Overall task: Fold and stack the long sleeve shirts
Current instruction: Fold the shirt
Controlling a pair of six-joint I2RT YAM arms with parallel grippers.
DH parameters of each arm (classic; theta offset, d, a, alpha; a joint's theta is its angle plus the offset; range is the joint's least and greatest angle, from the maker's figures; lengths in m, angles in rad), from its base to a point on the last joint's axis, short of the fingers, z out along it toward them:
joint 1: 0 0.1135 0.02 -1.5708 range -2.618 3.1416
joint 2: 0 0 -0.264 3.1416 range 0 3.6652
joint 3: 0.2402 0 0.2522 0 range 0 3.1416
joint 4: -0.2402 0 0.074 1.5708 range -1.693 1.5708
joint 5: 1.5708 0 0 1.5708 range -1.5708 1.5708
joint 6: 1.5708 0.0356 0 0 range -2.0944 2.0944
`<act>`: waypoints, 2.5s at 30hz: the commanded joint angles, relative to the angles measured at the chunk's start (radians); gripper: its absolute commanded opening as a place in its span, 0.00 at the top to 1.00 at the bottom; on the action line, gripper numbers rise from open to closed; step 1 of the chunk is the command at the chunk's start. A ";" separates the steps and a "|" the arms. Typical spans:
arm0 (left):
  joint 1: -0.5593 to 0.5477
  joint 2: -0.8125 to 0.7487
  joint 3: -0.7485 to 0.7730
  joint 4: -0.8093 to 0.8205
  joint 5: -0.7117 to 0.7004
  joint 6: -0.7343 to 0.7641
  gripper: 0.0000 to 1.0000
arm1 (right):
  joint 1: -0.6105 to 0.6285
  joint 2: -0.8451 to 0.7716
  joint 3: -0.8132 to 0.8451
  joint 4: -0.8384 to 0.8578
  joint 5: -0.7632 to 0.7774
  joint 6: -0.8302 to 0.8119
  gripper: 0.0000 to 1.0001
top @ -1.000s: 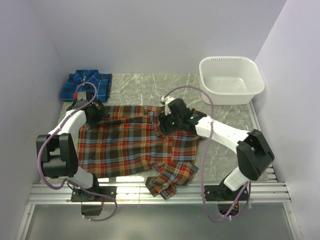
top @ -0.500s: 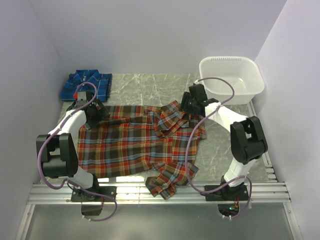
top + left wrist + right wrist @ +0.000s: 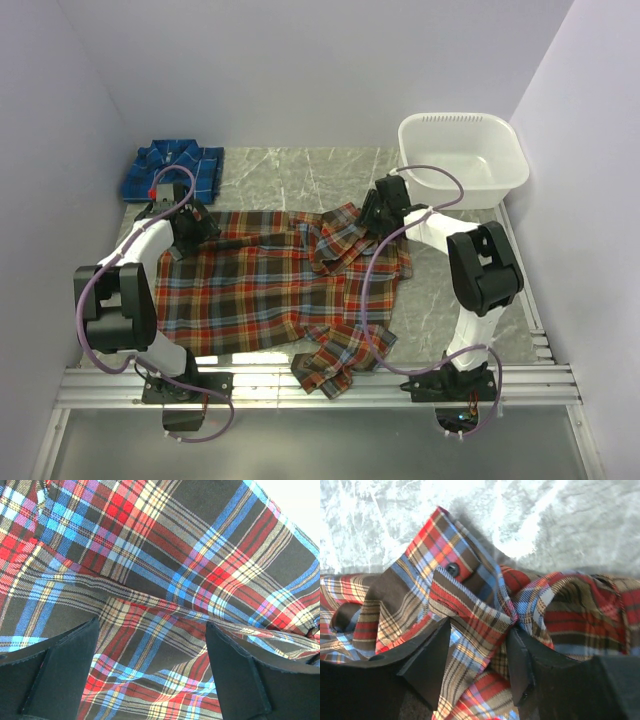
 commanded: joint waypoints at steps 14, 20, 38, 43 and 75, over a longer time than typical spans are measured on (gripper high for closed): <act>-0.013 -0.015 0.042 0.000 0.018 0.012 0.07 | 0.123 -0.257 -0.023 0.111 -0.125 -0.265 0.93; -0.013 -0.093 0.032 0.000 -0.014 0.018 0.07 | 0.326 -0.425 -0.055 0.009 -0.240 -0.373 0.96; -0.012 -0.273 -0.001 0.023 -0.045 0.048 0.07 | 0.825 -0.661 -0.126 -0.257 -0.432 -0.460 1.00; -0.013 -0.215 0.015 0.013 -0.044 0.039 0.07 | 0.825 -0.735 -0.162 -0.317 -0.391 -0.470 1.00; 0.145 0.204 0.037 0.027 -0.185 -0.248 0.09 | 0.522 -0.467 0.363 -0.565 -0.401 -1.103 1.00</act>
